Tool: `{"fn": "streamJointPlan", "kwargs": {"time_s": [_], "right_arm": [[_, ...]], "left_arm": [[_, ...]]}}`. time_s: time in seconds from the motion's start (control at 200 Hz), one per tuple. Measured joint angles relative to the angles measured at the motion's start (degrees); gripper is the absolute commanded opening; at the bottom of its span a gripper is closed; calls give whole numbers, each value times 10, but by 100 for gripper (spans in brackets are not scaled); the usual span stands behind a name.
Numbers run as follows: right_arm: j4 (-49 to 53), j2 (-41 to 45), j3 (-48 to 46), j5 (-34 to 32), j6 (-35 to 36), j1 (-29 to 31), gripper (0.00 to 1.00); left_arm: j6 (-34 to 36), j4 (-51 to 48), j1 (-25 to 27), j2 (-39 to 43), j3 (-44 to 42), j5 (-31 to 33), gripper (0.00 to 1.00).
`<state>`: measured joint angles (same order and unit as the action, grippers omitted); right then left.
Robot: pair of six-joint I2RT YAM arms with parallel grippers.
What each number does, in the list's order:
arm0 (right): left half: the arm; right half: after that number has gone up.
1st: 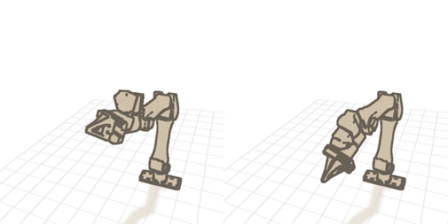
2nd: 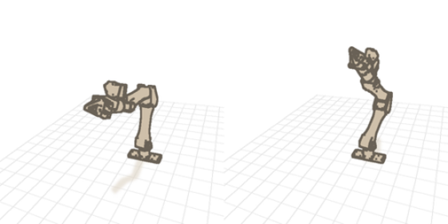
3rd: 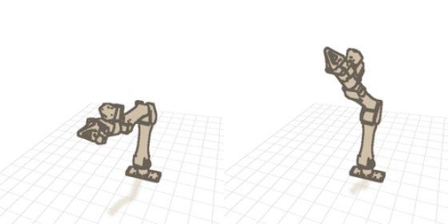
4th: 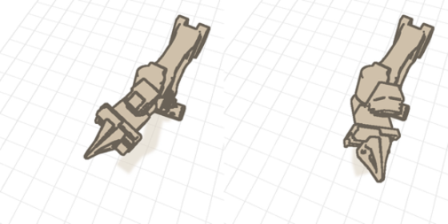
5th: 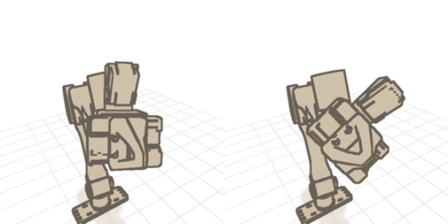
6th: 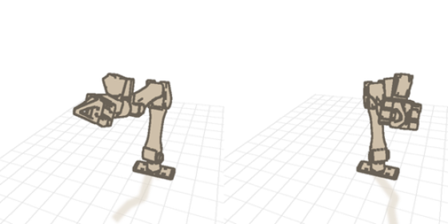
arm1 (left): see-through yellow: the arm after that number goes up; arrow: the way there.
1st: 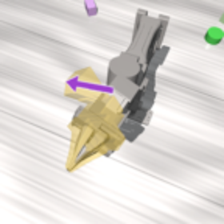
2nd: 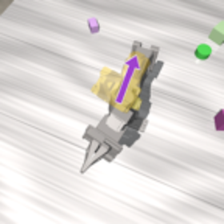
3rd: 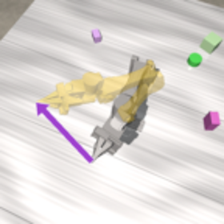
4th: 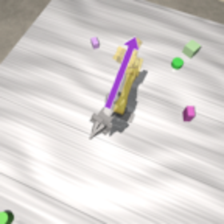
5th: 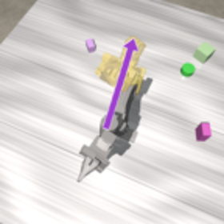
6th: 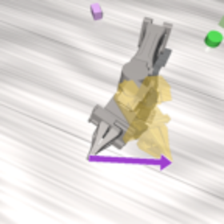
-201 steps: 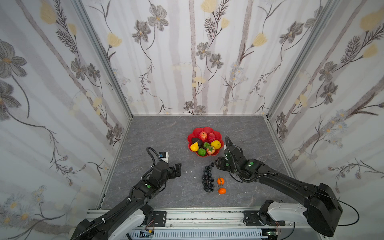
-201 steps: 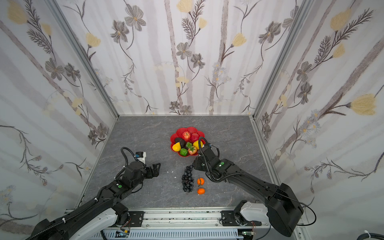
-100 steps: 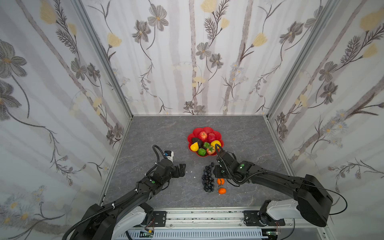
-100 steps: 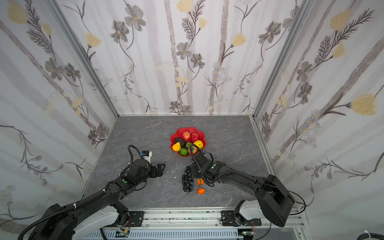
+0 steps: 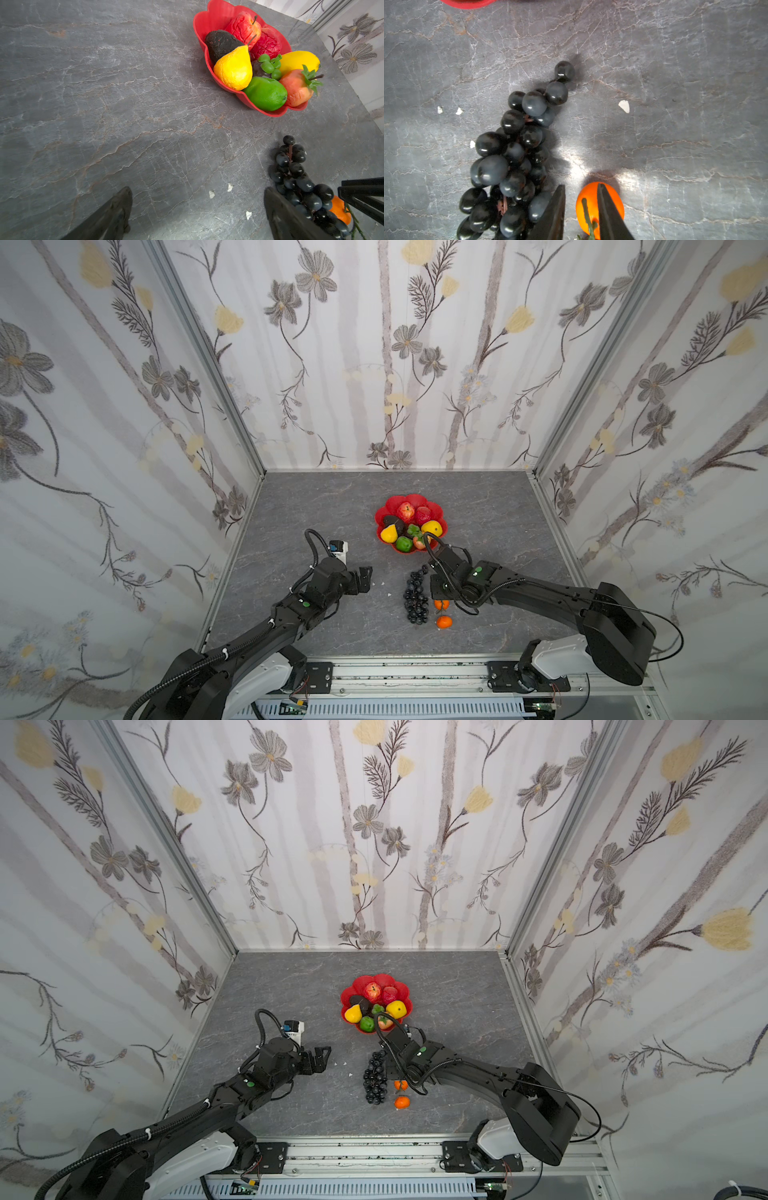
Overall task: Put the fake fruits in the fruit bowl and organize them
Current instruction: 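Close the right gripper on the tangerine while the left gripper moves toward the grapes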
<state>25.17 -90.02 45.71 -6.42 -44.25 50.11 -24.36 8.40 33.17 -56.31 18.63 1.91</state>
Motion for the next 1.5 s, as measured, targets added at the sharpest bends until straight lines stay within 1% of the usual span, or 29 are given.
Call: {"fn": "streamJointPlan", "kwargs": {"time_s": [0.305, 0.57, 0.744, 1.024, 1.209, 1.349, 1.499], "right_arm": [[9, -11, 2, -9, -1, 8, 18], [13, -13, 2, -17, -2, 12, 6], [26, -3, 4, -23, -2, 16, 0], [40, 26, 8, -34, 4, 18, 0], [62, 70, 12, -48, 10, 12, 0], [80, 123, 17, -56, 18, -18, 0], [85, 165, 46, -62, 35, -73, 0]], "left_arm": [[2, -1, 0, 14, 0, 3, 100], [2, -1, 0, 17, 0, 4, 100], [2, -1, 0, 18, 0, 5, 100], [3, -1, 0, 20, 0, 8, 100], [3, -2, 0, 28, -1, 12, 100], [3, -7, 0, 42, -4, 22, 100], [3, -14, 0, 59, -8, 33, 100]]}}
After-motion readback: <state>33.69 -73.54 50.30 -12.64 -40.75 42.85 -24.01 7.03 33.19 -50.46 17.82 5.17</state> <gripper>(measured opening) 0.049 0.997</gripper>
